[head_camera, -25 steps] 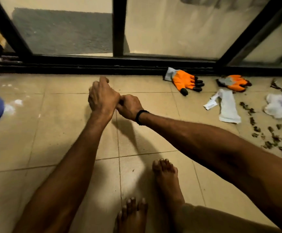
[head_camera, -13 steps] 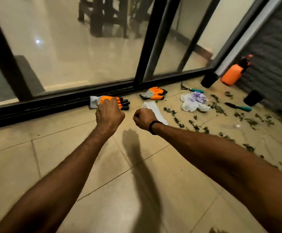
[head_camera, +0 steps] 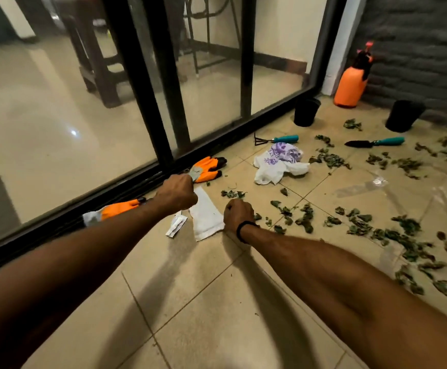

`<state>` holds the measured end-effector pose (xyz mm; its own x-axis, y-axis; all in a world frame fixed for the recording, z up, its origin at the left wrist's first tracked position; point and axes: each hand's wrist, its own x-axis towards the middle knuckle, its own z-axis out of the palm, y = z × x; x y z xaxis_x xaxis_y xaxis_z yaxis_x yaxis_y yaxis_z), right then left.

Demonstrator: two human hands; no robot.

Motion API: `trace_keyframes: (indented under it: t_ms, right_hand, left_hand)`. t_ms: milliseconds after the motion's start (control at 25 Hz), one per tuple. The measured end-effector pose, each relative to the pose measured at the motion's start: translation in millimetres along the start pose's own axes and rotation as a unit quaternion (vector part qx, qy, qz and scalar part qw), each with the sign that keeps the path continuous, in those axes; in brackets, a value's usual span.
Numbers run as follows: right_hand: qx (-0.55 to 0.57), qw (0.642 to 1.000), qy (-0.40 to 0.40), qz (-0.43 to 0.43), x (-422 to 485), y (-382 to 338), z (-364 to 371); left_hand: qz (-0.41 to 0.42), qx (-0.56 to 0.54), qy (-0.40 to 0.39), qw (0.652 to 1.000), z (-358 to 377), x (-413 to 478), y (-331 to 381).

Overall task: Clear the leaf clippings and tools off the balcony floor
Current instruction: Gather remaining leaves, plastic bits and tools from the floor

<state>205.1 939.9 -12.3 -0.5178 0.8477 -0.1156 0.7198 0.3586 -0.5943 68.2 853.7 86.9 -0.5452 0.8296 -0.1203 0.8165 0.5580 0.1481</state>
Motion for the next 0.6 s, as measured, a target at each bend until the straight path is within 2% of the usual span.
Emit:
trace_keyframes:
  t_ms: [160,320,400,480,600]
  right_hand:
    - [0.056,0.998,0.002,0.04,11.1,27.2,3.2]
    - [0.08,0.995,-0.005,0.051,20.5,43.1,8.4]
    - [0.105,0.993,0.002,0.057,34.0,49.4,8.2]
    - [0.132,0.989,0.015,0.059,48.9,52.8,4.9]
    - [0.137,0.989,0.041,0.032,78.7,61.2,-4.0]
  left_hand:
    - [0.01,0.052,-0.045,0.998,2.8,36.0,41.8]
    - [0.036,0.041,-0.038,0.998,23.1,82.7,63.3]
    - [0.057,-0.009,-0.032,0.998,53.3,126.6,44.9]
    - [0.051,-0.048,0.009,0.998,157.3,252.9,-33.0]
    - [-0.021,-0.092,0.049,0.994,186.4,272.4,-38.7]
